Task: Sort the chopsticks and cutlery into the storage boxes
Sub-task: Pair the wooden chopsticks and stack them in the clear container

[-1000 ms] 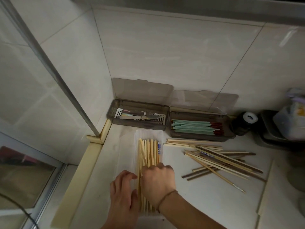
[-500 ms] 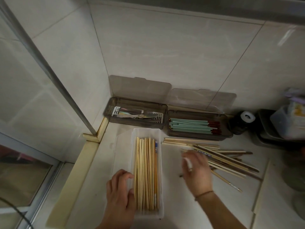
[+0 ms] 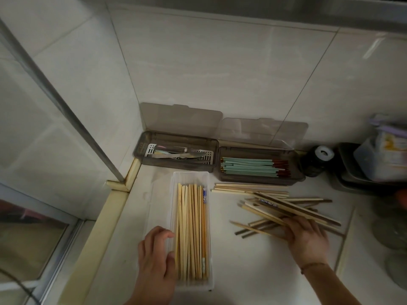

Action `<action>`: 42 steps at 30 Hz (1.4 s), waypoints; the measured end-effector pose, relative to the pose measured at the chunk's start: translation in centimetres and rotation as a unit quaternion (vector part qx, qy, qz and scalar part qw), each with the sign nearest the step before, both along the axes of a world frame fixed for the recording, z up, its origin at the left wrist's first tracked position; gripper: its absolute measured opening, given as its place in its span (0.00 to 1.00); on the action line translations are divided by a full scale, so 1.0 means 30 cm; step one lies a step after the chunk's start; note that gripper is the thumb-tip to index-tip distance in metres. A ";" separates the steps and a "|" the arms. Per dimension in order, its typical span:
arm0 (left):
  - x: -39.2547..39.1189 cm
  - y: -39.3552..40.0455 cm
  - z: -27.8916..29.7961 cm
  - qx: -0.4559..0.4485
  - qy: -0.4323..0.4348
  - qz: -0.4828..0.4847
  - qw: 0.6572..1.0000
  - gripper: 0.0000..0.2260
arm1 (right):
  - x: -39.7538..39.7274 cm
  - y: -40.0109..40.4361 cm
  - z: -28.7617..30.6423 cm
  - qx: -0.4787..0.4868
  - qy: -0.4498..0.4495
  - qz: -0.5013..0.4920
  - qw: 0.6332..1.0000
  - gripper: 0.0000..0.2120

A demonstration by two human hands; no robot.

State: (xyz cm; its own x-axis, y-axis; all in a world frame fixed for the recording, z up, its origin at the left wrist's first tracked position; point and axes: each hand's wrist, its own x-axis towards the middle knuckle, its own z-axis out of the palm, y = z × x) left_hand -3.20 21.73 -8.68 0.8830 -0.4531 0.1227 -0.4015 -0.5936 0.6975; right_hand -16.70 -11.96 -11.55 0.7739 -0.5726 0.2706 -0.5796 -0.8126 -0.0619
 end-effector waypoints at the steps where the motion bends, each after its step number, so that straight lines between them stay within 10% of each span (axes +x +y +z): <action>1: 0.000 0.001 0.000 0.002 0.000 0.000 1.000 0.16 | -0.001 0.000 0.001 -0.005 0.001 -0.004 1.000 0.19; 10: 0.003 0.006 -0.006 -0.001 -0.012 0.000 1.000 0.16 | 0.085 0.070 0.126 0.108 -0.161 -0.017 0.981 0.12; 20: 0.003 0.004 -0.008 0.000 -0.012 0.002 1.000 0.17 | 0.292 0.536 0.304 0.479 -0.241 0.191 0.822 0.25; 27: 0.003 0.000 -0.006 -0.004 -0.013 0.007 1.000 0.19 | 0.396 0.586 0.279 0.116 0.025 0.260 0.958 0.09; 33: 0.005 0.006 -0.016 -0.006 0.002 0.011 1.000 0.19 | 0.441 0.613 0.281 0.020 0.280 0.257 0.925 0.09; 42: 0.005 0.006 -0.013 0.002 0.009 0.015 1.000 0.18 | 0.469 0.614 0.232 -0.009 0.332 0.283 0.900 0.09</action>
